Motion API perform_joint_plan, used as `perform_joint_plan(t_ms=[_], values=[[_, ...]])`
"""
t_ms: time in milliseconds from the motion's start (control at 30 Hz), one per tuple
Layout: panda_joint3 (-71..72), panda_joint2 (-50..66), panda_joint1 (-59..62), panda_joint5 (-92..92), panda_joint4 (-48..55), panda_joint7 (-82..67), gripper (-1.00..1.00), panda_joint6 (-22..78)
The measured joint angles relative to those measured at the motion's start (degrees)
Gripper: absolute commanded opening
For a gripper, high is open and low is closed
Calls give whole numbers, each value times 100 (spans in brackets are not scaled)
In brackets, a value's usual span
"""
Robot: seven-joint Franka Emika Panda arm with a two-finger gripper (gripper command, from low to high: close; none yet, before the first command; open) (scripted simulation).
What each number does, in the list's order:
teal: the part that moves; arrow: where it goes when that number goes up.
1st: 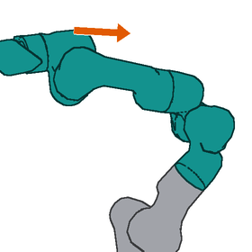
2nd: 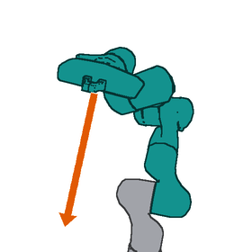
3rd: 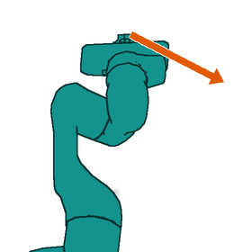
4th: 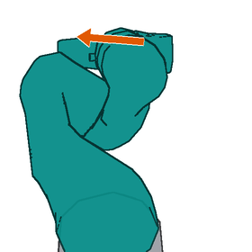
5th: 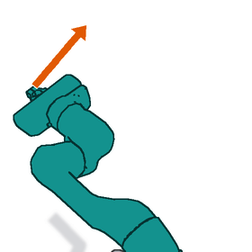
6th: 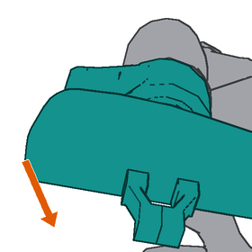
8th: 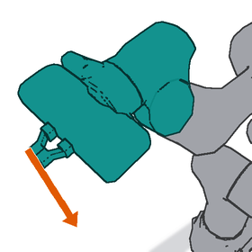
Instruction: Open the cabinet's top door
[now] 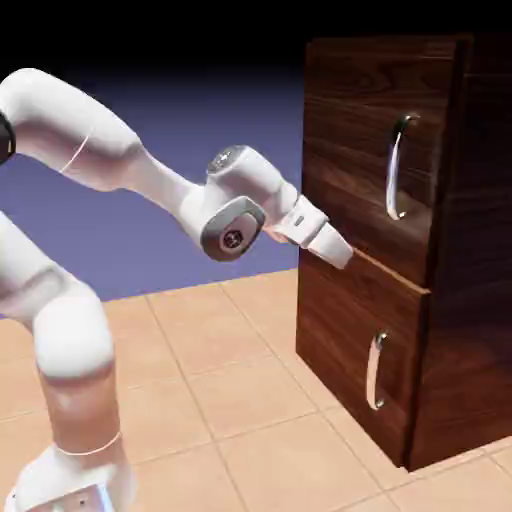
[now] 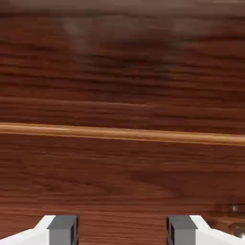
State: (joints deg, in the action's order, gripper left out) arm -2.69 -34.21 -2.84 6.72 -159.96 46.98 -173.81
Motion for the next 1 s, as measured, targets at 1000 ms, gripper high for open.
perform_joint_plan(t_ms=[1000], values=[[-2992, -1720, -2389, 7477, 1152, 5029, 0, 217]])
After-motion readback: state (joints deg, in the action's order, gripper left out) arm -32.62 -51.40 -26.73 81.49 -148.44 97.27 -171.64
